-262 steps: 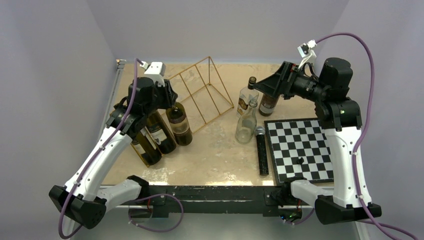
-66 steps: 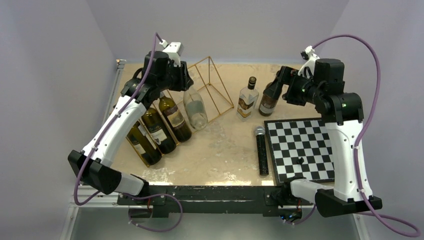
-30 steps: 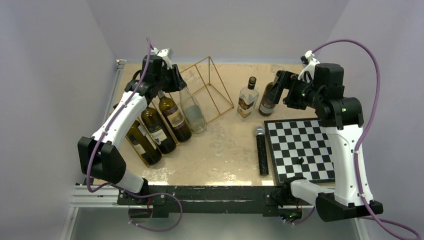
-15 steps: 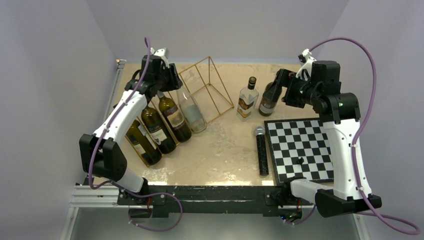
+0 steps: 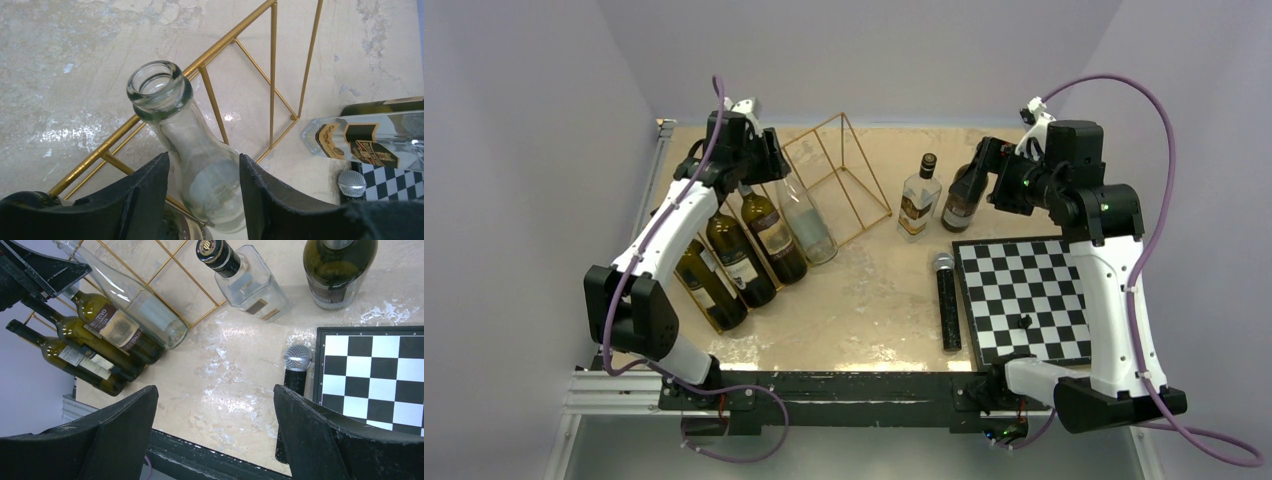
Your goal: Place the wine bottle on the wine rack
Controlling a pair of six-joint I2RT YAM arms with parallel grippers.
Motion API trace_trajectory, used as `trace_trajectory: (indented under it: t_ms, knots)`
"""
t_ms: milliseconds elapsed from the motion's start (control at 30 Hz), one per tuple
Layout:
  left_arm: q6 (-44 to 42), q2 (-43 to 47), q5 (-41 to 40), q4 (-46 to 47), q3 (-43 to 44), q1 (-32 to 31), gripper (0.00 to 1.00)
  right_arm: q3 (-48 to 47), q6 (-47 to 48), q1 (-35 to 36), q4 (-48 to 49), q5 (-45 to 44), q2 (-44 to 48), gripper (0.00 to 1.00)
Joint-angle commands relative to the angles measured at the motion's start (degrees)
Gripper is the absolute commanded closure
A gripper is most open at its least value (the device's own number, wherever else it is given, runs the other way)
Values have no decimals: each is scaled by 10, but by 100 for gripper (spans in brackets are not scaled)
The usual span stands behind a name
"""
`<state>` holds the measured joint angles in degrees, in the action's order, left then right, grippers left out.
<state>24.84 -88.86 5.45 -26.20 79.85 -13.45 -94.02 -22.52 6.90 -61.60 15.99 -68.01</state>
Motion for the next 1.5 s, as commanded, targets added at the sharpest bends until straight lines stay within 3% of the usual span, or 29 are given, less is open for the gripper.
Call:
trace_trajectory:
  t_ms: [0, 100, 200, 367, 600, 700, 800, 1033, 1167, 1467]
  knots:
    - [18, 34, 47, -6, 24, 4, 39, -20, 0, 0, 25, 6, 2, 10]
    - [19, 42, 60, -25, 36, 4, 31, -21, 3, 0, 25, 12, 2, 11]
    - [13, 52, 76, -36, 43, 4, 30, -21, 2, 0, 22, 14, 3, 10]
    - [-8, 67, 240, 34, 42, -8, 23, -26, 11, 0, 13, 12, 6, 9]
    - [-50, 42, 355, 139, 49, -107, 14, -30, 13, 0, 16, 19, 3, 8]
    - [-63, 16, 381, 195, 57, -150, 1, -30, 11, 0, 20, 23, 2, 7]
    - [-78, -13, 407, 249, 65, -180, 1, -32, 6, 0, 21, 24, 2, 7]
    - [-145, -83, 342, 289, 106, -237, 1, -31, -9, 0, 14, 27, 2, 9]
    - [-142, -109, 304, 339, 111, -248, 1, -30, -8, 0, 8, 29, 2, 9]
    - [-146, -185, 218, 338, 175, -263, 1, -35, -11, 0, 2, 48, 2, 9]
